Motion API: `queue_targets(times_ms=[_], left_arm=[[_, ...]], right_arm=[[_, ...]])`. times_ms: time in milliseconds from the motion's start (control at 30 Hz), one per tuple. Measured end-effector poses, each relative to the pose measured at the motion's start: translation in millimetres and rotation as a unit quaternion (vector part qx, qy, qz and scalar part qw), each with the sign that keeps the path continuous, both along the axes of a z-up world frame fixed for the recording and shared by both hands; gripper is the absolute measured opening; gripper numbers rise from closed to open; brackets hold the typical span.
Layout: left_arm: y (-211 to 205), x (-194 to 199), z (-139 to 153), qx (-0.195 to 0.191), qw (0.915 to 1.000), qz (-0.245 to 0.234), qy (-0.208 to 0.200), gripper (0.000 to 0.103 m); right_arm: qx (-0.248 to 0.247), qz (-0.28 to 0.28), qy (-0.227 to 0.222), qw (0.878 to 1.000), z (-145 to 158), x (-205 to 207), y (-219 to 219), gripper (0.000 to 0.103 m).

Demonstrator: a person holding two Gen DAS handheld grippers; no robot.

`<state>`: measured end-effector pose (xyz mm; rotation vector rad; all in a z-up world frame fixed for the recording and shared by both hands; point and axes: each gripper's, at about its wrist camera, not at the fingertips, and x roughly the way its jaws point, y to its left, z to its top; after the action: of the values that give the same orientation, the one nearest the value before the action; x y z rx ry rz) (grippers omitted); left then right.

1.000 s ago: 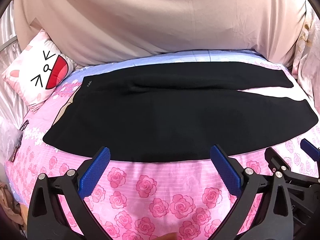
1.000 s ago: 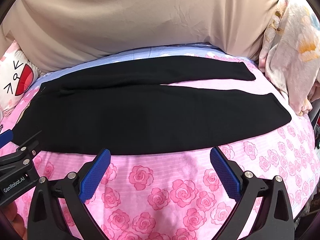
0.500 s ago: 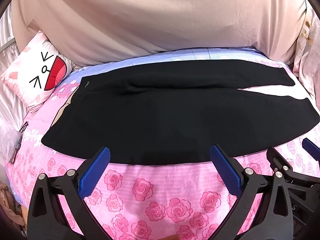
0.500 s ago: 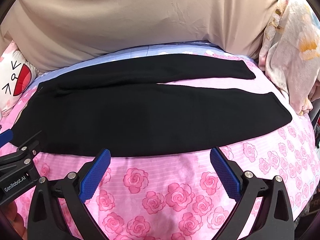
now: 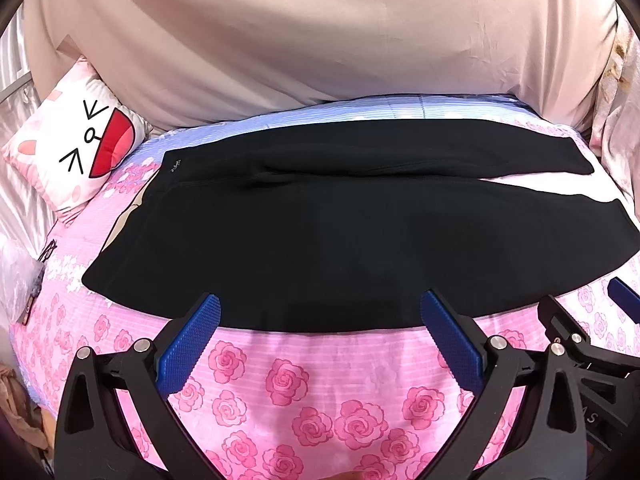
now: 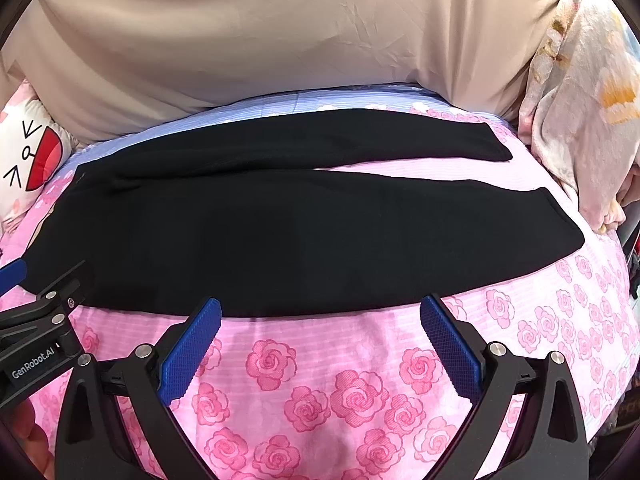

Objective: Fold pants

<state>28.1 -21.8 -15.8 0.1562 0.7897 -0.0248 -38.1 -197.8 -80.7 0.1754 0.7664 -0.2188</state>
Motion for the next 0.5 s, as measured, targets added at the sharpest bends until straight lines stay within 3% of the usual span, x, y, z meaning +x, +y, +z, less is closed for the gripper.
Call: queue_targets(times_ms=[500], left_arm=[[9.5, -0.7, 5.5, -0.005, 1.0000, 0.005, -0.006, 0.098]], right_arm=[[-0.004, -0.002, -0.002, 1.000, 2.9, 1.3, 6.2, 0.098]])
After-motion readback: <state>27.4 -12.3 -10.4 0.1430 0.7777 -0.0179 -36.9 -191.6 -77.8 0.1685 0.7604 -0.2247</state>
